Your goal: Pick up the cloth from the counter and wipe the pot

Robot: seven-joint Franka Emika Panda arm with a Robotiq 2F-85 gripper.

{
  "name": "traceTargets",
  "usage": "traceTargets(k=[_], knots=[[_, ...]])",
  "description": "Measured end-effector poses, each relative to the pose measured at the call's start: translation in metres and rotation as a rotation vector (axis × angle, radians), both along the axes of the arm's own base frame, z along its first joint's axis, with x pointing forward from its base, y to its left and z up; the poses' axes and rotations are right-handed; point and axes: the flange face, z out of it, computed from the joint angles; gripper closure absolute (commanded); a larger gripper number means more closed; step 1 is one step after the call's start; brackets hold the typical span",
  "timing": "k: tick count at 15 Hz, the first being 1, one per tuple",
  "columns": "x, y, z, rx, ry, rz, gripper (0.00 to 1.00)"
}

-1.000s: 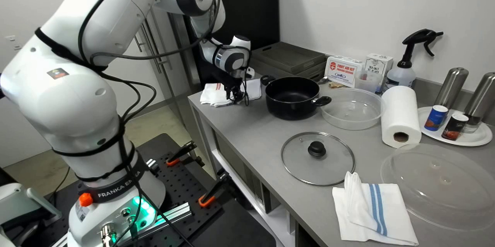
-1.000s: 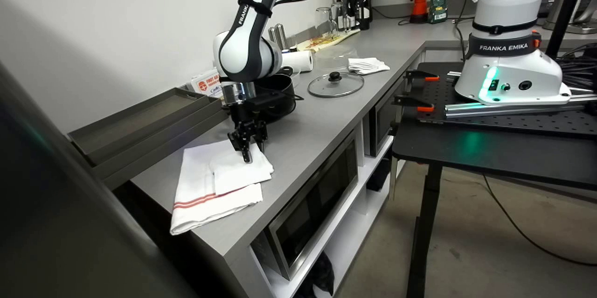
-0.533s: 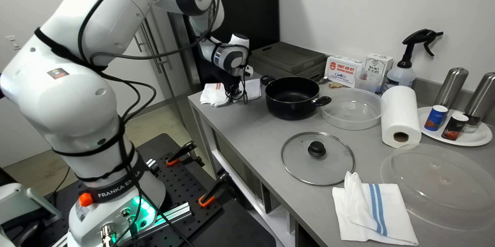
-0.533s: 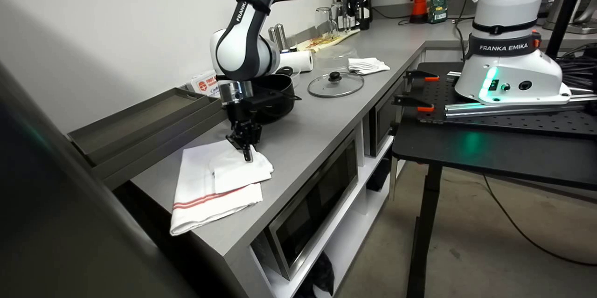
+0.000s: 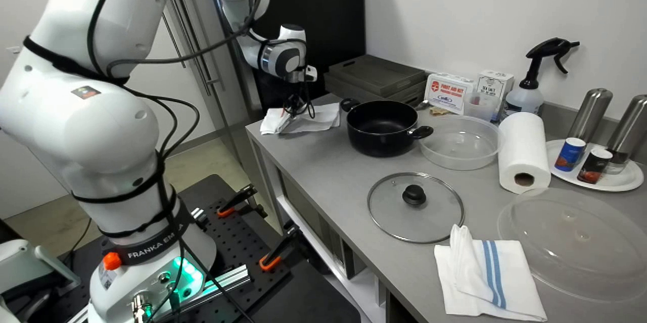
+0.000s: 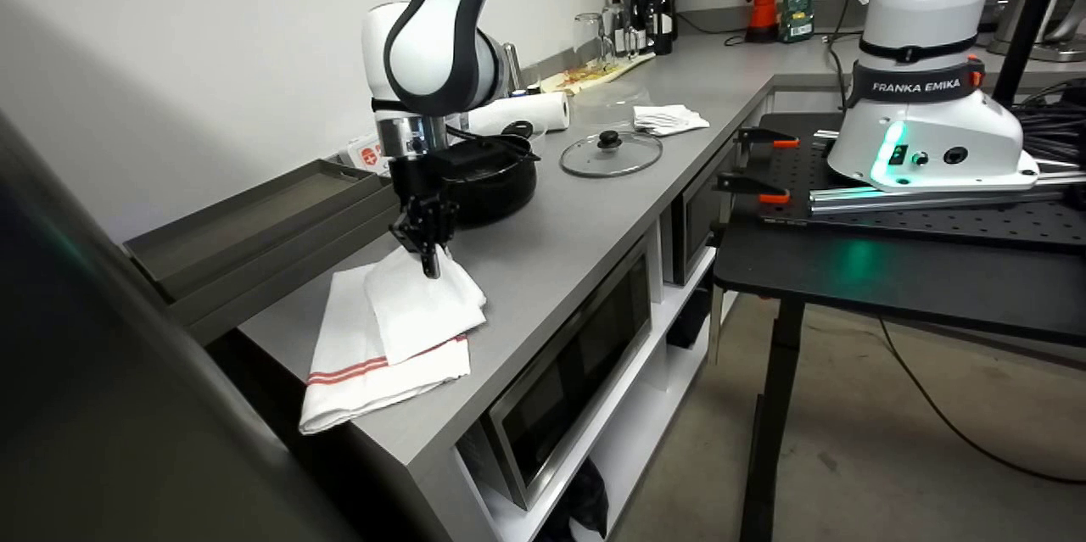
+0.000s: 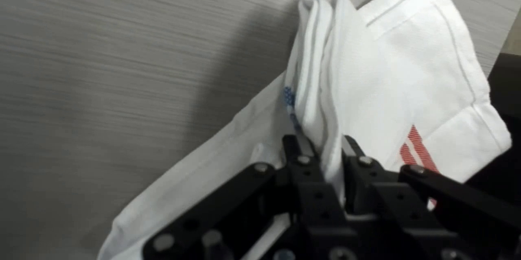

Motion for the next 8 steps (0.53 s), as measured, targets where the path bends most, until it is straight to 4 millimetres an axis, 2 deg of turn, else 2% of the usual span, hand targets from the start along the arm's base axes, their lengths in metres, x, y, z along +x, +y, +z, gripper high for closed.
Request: traceTargets(k=[4, 8], knots=[[-0.017, 0.007, 0.051, -0.025, -0.084, 0.023, 0.96], [-0.022, -0.004, 0.081, -0.047, -0.124, 0.010, 0.96]])
